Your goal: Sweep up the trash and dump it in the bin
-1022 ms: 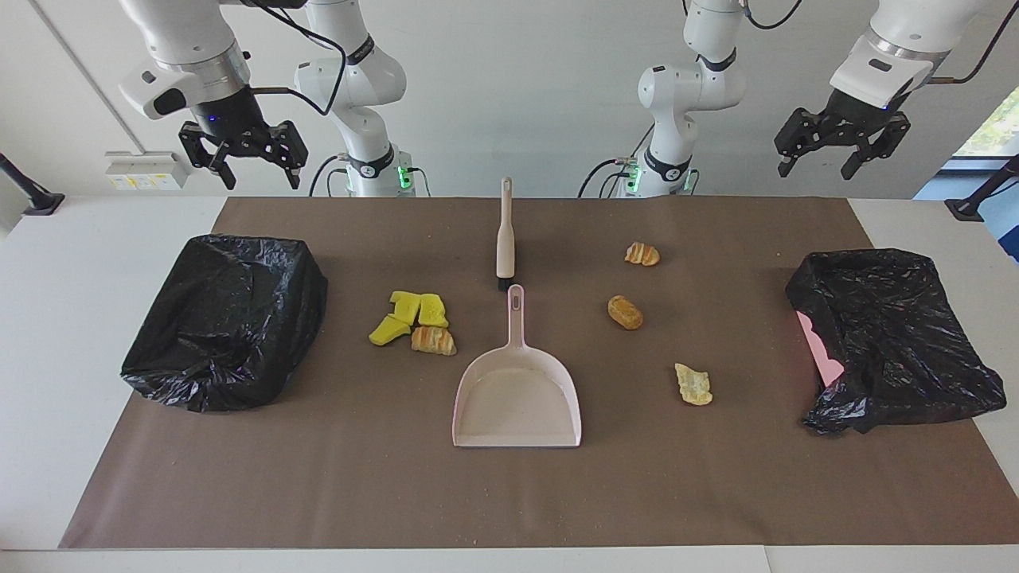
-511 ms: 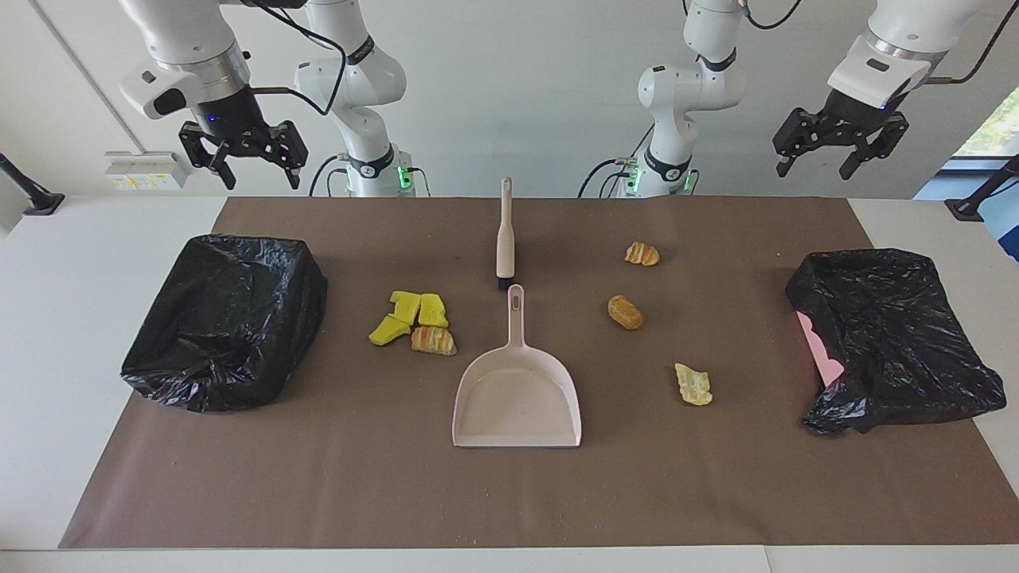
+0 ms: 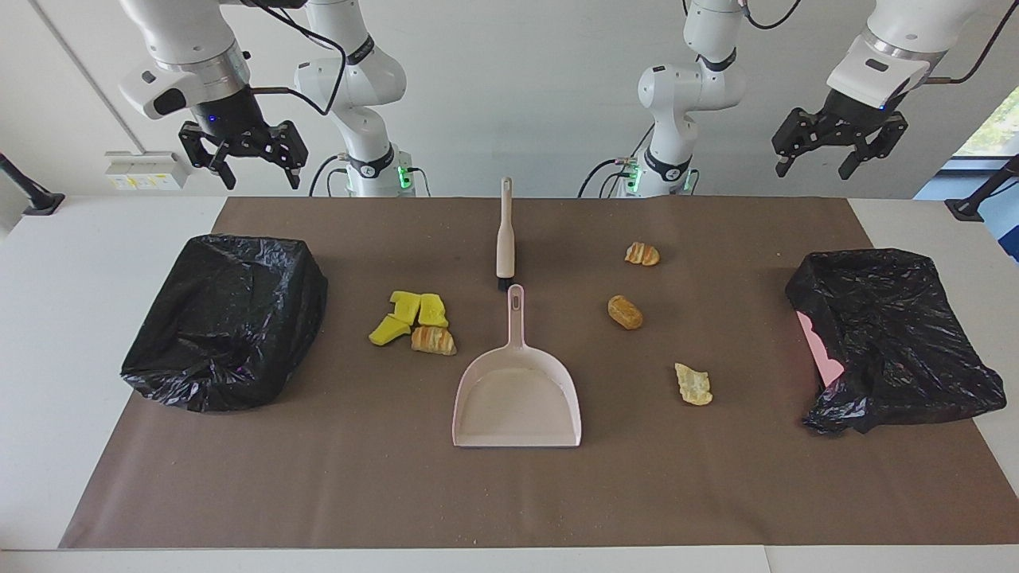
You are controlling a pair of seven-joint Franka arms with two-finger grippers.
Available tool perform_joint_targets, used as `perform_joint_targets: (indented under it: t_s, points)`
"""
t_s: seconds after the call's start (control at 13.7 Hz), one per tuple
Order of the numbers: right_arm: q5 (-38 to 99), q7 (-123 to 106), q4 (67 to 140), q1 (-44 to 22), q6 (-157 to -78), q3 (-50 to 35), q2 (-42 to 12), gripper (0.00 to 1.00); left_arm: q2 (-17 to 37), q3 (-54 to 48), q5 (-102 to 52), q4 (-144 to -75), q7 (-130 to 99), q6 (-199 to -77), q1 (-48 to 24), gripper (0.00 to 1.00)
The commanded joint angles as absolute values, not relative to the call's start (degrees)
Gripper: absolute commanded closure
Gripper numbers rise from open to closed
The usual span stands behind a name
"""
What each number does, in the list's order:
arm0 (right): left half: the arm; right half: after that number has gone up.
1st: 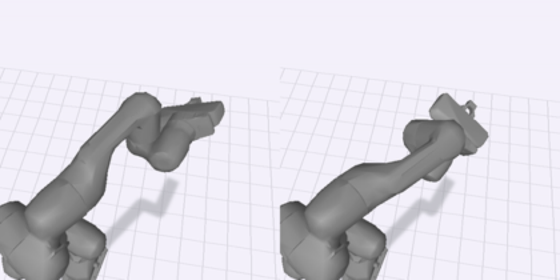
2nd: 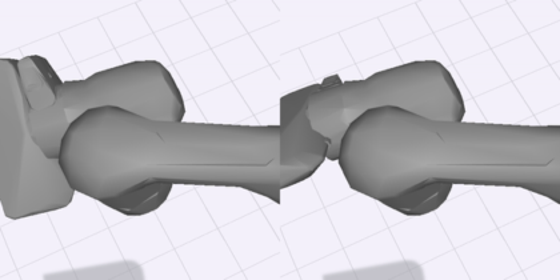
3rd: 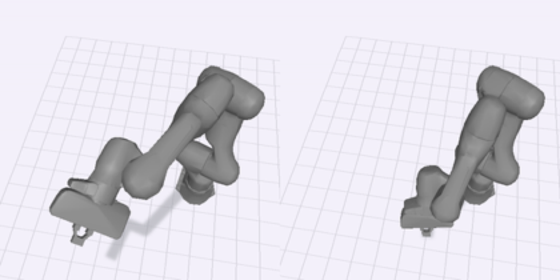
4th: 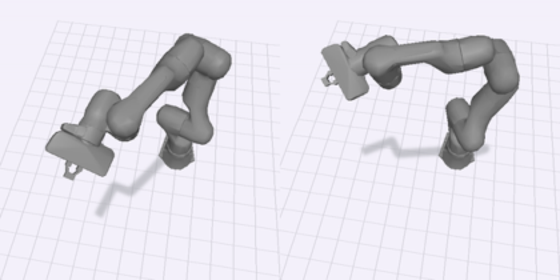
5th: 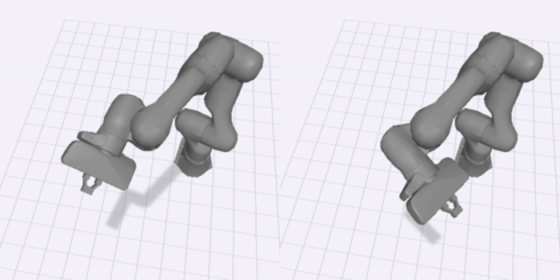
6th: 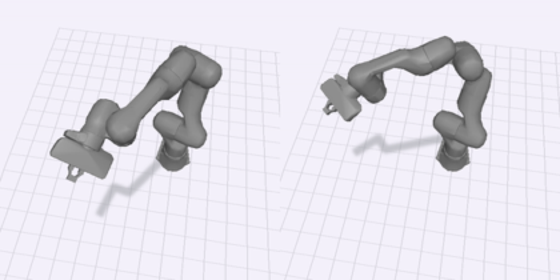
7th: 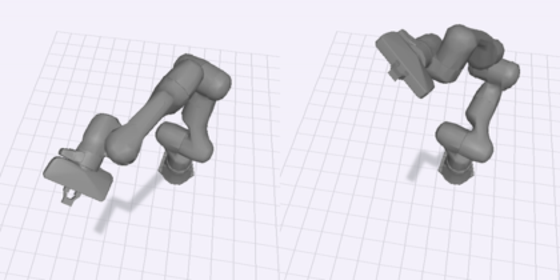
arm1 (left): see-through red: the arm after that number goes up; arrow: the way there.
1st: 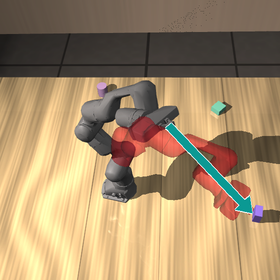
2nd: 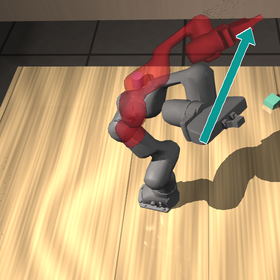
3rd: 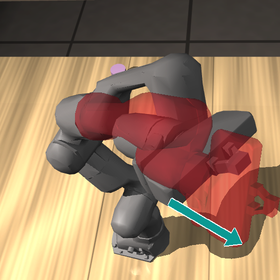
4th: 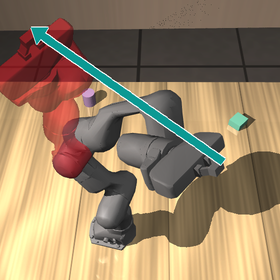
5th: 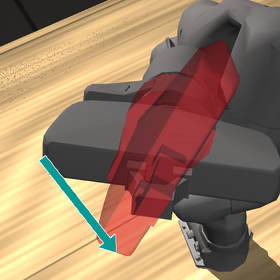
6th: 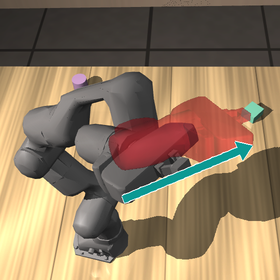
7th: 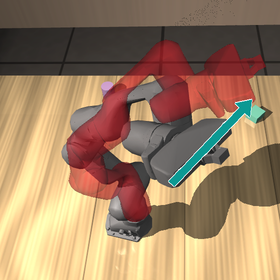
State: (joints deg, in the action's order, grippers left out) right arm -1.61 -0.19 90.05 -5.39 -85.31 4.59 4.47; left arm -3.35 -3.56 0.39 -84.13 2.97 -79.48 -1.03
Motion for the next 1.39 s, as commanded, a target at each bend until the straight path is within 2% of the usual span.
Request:
perform_joint_targets:
  t_s: [0.0,0.44,0.66,1.09,1.31]
  points:
    - [-1.32,-1.85,90.44,-4.66,-84.81,4.39,5.19,0.00,-4.31,-4.22,0.18,-85.17,1.33,-79.45,-1.32,0.00]
    - [-1.32,-3.16,91.14,-5.36,-82.53,4.13,5.97,0.00,-5.18,-6.94,-0.70,-86.22,-0.34,-79.80,-1.41,0.00]
    - [-1.23,-3.25,91.32,-5.36,-82.62,4.13,5.98,0.00,-6.85,-8.87,-2.28,-89.28,-3.51,-81.73,-2.98,0.00]
    - [-1.23,-3.34,92.64,-5.45,-82.79,4.13,6.85,0.00,-13.00,-9.23,-5.53,-102.98,-11.32,-88.14,-14.74,0.00]
    - [-1.23,-3.43,92.81,-5.45,-82.79,4.13,7.03,0.00,-13.53,-9.23,-5.62,-109.84,-18.69,-94.02,-23.53,0.00]
